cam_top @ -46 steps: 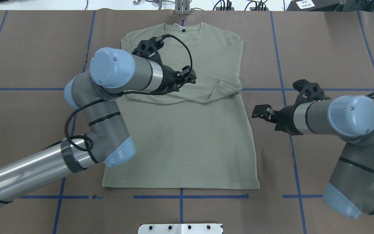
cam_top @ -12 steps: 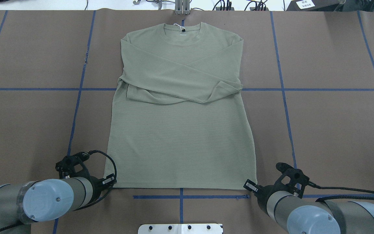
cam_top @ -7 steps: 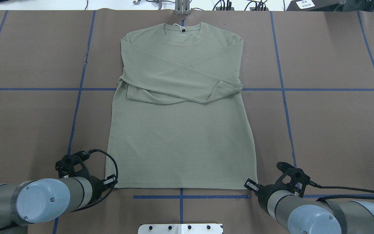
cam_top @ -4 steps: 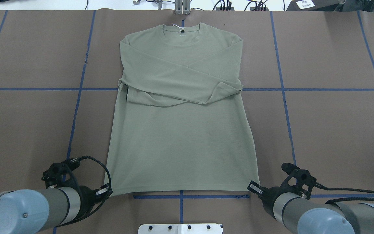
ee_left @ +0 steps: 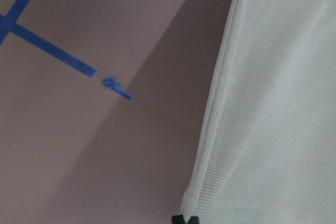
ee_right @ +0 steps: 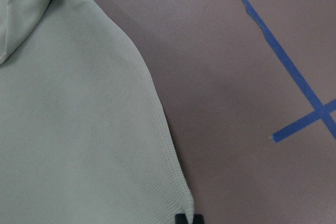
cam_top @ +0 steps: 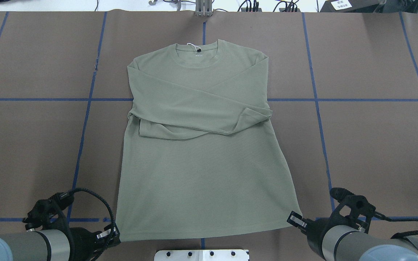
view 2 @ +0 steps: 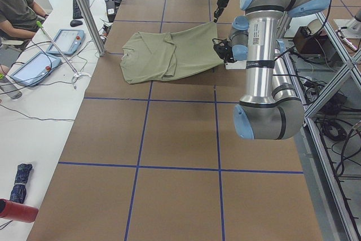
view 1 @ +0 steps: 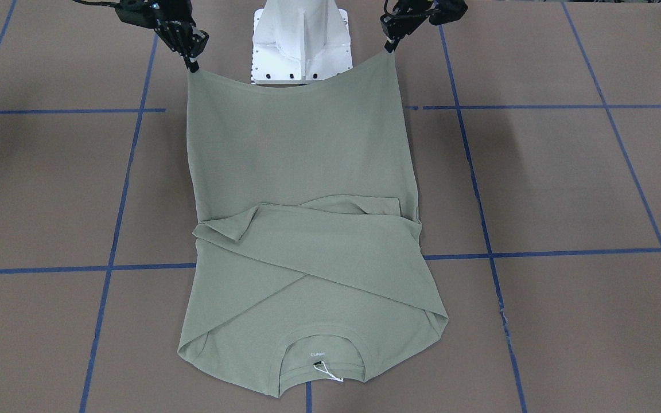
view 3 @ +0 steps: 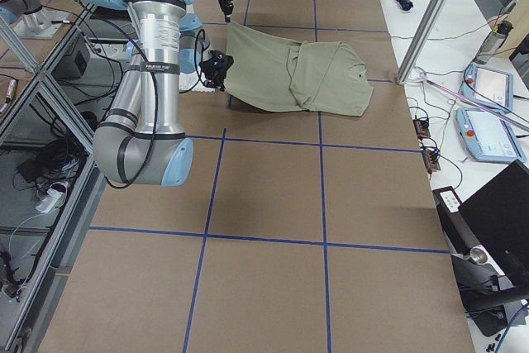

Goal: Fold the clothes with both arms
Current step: 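Grasp both hem corners with the left and right grippers, then lift the hem with both grippers and fold it toward the collar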

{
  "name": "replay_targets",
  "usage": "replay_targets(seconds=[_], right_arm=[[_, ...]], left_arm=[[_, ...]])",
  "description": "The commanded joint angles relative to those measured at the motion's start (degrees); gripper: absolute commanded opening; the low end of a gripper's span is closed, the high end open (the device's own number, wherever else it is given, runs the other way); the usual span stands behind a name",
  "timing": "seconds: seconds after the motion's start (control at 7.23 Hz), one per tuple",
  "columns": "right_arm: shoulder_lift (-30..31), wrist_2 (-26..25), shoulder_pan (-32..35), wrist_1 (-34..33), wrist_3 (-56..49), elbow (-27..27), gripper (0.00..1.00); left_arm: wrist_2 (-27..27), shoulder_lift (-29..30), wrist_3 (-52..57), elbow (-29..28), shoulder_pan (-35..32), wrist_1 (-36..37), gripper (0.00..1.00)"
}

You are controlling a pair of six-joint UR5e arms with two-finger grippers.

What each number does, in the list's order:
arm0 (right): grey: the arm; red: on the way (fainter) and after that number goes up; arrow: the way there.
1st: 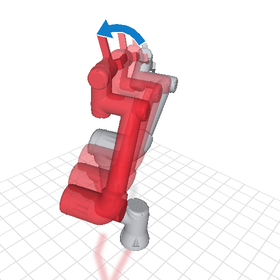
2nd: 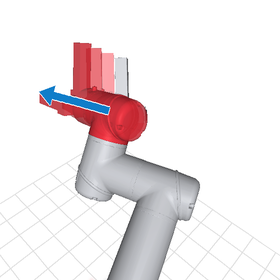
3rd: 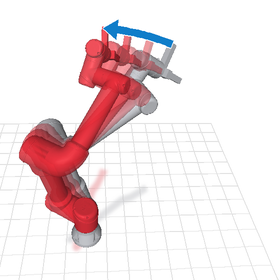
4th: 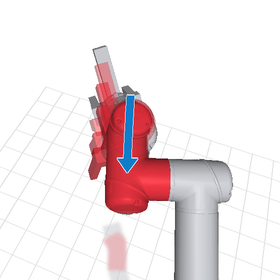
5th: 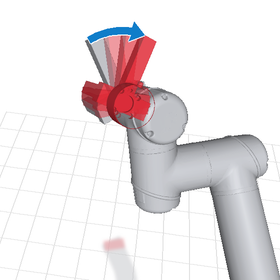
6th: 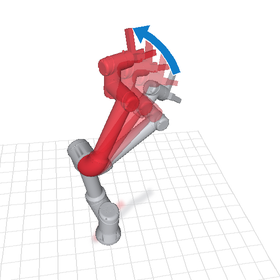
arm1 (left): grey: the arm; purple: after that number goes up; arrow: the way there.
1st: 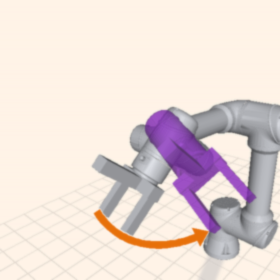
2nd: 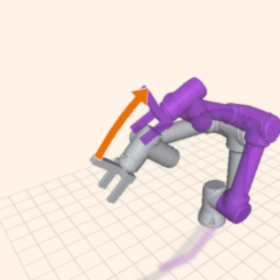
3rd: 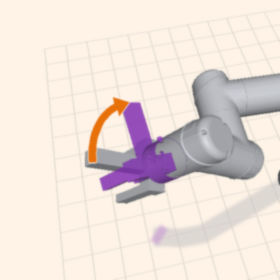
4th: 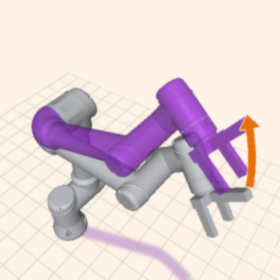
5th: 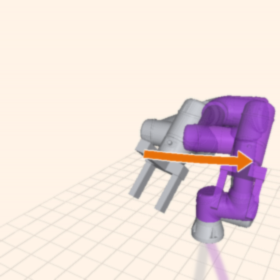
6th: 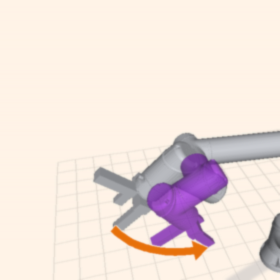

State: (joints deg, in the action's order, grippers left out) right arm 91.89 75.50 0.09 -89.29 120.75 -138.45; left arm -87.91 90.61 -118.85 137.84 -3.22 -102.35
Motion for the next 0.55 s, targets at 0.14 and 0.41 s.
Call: replay_targets(seconds=[0.14,0.41], right_arm=[[-6.2,0.1,5.9,-1.7,-4.2,2.9,0.0],[-10.3,0.9,12.2,-1.8,-13.7,7.5,0.0]], left_arm=[[0.0,2.3,9.2,-0.4,-7.9,0.6,0.0],[-0.1,7.3,20.4,-5.3,-14.0,0.6,0.0]])
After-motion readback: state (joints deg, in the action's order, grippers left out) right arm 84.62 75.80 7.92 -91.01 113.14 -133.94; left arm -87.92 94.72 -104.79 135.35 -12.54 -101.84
